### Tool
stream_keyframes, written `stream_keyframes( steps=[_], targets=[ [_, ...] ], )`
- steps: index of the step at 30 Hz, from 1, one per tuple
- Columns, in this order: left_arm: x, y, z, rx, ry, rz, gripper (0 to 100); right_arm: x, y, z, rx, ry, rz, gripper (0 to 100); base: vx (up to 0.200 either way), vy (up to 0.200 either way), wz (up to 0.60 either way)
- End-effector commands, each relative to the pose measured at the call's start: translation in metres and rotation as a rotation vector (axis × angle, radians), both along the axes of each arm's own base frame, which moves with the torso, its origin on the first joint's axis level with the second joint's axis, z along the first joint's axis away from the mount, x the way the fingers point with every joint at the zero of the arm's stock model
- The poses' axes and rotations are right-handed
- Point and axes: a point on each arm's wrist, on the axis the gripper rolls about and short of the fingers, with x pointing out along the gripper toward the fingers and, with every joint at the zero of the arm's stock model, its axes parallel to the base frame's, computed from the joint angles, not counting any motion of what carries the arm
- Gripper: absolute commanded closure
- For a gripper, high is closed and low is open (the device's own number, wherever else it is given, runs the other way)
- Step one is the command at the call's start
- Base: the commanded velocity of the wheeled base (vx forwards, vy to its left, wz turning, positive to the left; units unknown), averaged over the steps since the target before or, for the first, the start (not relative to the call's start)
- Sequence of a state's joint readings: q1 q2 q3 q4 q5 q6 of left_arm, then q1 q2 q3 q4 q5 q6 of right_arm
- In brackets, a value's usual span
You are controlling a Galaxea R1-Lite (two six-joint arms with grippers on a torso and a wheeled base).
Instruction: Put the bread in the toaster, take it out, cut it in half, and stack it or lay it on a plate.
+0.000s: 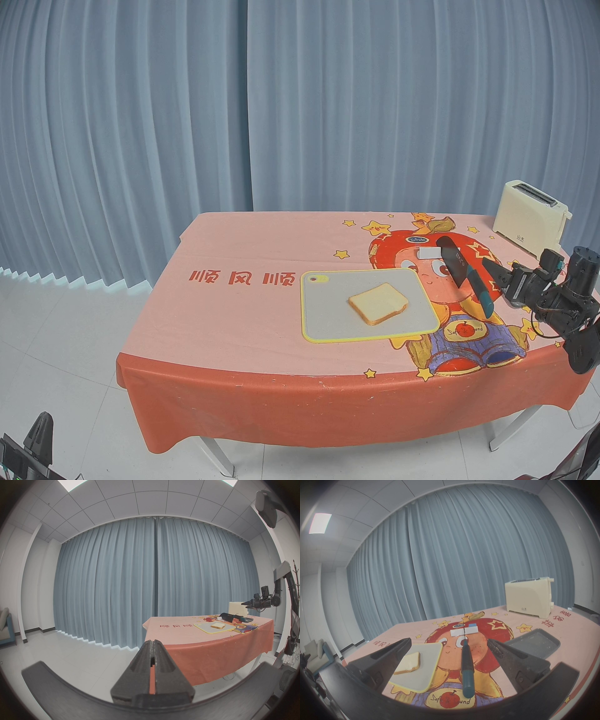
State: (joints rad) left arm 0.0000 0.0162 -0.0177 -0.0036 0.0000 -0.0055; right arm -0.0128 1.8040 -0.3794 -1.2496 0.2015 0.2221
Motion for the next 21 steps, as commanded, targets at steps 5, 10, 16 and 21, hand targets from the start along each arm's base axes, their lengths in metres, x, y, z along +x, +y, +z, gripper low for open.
stream_keyframes(
  steps=[5, 10, 16, 21],
  targets=[
    [0.000, 0.000, -0.005, -0.001, 0.001, 0.000, 100, 0.032, -0.006, 0.011, 0.024, 0.146, -0.009, 0, 0.000, 0.000, 0.00],
    [0.000, 0.000, -0.005, -0.001, 0.001, 0.000, 100, 0.043, -0.002, 0.010, 0.022, 0.175, 0.003, 0, 0.000, 0.000, 0.00],
    [0.000, 0.000, -0.005, -0.001, 0.002, 0.000, 100, 0.059, -0.001, -0.003, 0.024, 0.198, 0.005, 0, 0.000, 0.000, 0.00],
    [0.000, 0.000, -0.005, -0.001, 0.002, 0.000, 100, 0.068, -0.001, -0.015, 0.017, 0.223, 0.007, 0, 0.000, 0.000, 0.00]
  ],
)
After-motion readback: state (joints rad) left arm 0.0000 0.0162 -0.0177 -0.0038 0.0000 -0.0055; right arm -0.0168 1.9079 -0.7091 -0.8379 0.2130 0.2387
